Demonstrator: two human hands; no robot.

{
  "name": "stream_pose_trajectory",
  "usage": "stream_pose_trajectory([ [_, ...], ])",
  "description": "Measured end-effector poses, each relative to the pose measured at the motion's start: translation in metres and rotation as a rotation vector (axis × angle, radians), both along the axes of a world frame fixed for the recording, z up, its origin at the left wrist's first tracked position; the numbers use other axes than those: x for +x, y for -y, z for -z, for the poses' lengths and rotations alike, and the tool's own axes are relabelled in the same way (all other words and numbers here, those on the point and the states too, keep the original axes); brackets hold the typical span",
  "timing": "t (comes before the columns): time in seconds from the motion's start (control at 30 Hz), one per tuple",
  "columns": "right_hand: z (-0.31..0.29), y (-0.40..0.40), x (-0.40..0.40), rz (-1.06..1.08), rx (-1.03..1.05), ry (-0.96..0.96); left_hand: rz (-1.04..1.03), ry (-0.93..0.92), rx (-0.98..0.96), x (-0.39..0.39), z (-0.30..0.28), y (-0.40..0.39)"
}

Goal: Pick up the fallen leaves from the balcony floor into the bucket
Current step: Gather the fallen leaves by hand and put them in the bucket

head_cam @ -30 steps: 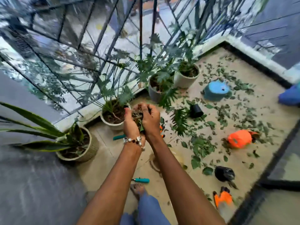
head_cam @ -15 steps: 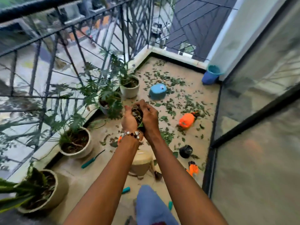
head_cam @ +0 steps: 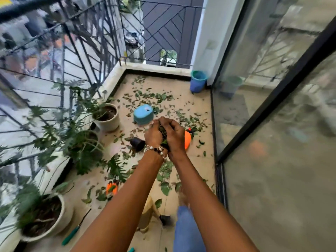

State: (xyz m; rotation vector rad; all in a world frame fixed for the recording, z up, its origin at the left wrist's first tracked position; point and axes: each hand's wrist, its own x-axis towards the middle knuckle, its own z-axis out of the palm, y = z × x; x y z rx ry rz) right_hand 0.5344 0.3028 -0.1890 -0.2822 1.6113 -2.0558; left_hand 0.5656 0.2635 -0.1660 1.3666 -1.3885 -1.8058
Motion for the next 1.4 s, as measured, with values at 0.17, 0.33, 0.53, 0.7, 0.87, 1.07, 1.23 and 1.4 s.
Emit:
stream_pose_trajectory([
  [0.17,0.020,0.045,-0.135,0.032,0.051,-0.042,-0.147,-0.214,0.265,-0.135,0.017,0.037],
  [0.33,0.019,0.094,-0.264,0.027,0.054,-0.002,-0.190,-0.430,0.434,-0.254,-0.011,0.080],
  [0.53,0.007,0.170,-0.361,0.040,0.033,0.001,-0.219,-0.423,0.435,-0.349,-0.020,0.154],
  [0.7,0.027,0.243,-0.423,0.077,0.034,0.092,-0.183,-0.337,0.427,-0.413,-0.002,0.225],
  [0.87,0.042,0.326,-0.502,0.176,-0.011,0.137,-0.189,-0.285,0.421,-0.498,0.020,0.313],
  [1.07,0.037,0.419,-0.599,0.306,-0.012,0.074,-0.046,-0.278,0.462,-0.595,0.022,0.413],
  [1.23,0.029,0.459,-0.690,0.414,0.003,0.129,0.002,-0.224,0.450,-0.696,0.019,0.458],
  [1.4,0.041,0.491,-0.803,0.544,-0.017,0.196,0.102,-0.246,0.489,-0.812,0.032,0.490],
])
